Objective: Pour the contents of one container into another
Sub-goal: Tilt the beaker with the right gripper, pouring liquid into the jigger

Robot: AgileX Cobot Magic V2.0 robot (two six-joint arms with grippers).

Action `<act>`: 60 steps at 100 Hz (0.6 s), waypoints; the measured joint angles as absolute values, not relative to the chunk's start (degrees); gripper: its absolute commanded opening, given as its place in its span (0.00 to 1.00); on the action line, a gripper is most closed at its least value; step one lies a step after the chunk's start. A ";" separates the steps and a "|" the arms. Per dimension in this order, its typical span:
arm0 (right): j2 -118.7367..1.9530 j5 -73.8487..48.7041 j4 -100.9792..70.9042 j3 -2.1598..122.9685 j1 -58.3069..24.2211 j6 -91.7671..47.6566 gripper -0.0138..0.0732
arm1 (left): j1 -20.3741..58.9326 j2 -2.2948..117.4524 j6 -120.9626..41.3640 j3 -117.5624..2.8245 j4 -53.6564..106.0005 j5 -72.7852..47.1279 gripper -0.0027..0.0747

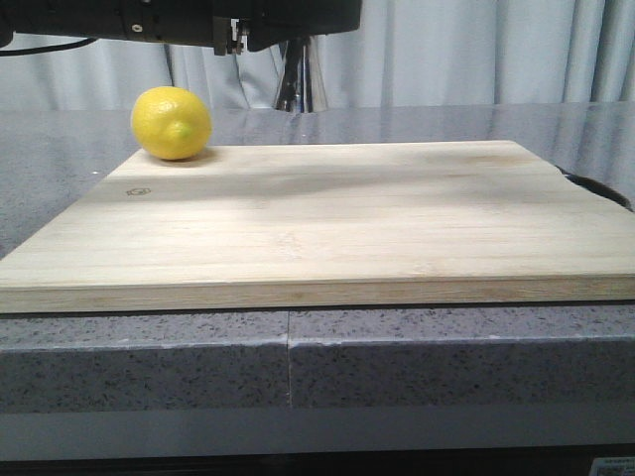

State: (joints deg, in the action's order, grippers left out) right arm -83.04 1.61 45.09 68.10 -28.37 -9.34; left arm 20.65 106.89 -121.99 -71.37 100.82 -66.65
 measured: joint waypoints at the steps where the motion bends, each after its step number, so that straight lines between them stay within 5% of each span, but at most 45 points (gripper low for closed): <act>1: -83.04 1.61 45.09 68.13 -28.37 -9.34 0.50 | 20.65 106.89 -121.99 -71.37 100.82 -66.65 0.30; 60: -86.26 -2.24 52.46 72.10 -29.39 -9.44 0.50 | 20.65 106.89 -121.99 -71.37 100.82 -66.65 0.30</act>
